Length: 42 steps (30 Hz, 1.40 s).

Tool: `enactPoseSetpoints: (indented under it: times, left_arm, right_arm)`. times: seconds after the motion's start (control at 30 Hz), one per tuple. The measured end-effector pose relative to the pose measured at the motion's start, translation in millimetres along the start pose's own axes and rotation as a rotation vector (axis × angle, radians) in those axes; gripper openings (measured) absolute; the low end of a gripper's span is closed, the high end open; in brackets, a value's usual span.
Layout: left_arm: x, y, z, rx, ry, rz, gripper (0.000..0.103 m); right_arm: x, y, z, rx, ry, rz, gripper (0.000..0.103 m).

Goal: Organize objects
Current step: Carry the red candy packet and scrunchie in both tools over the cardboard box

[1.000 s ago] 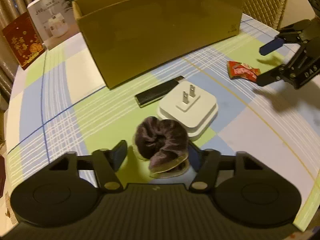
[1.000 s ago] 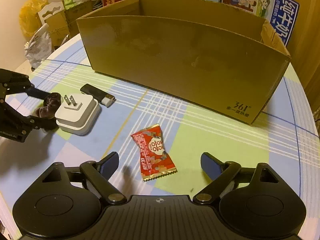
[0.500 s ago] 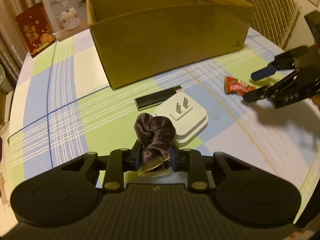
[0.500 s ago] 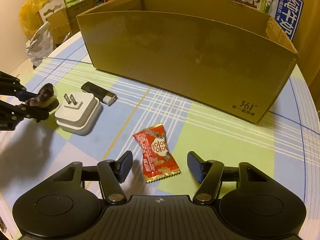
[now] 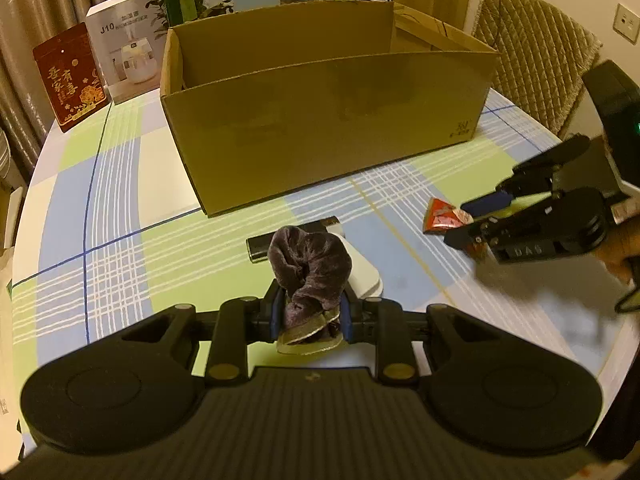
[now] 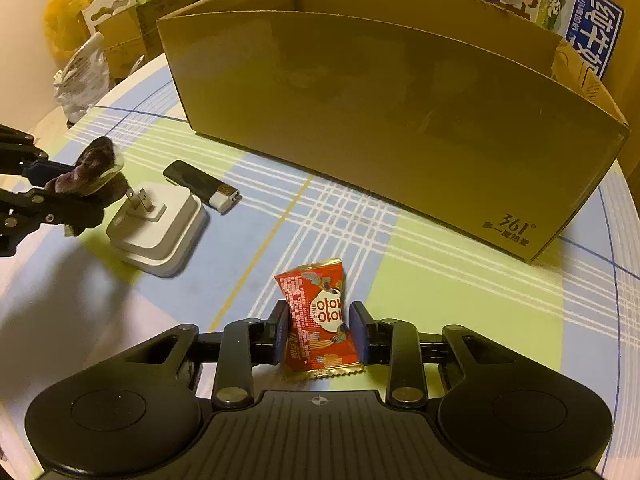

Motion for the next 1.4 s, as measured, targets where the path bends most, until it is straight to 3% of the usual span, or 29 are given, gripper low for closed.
enactPoseSetpoints:
  times: [0.37, 0.73, 1.4]
  left_arm:
    - [2, 12, -21, -0.022, 0.018, -0.022, 0.023]
    - [-1, 33, -61, -0.049, 0.077, -0.075, 0.023]
    - [5, 59, -88, -0.031, 0.107, -0.086, 0.023]
  right_arm:
    - [-24, -9, -25, 0.067, 0.065, -0.009, 0.024]
    - [-74, 0, -69, 0.073, 0.192, 0.057, 0.024]
    - [-95, 26, -81, 0.131, 0.220, 0.099, 0.024]
Point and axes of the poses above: each gripper's, at about its wrist camera, not at the fingertips, and x roughly the way its jaws point, y to its right, z to its underside, the point moved 10 cm from there along x, roughly the way its jaws point, and after that the axes turned 14 degrees about y, right-handed, at the moved point
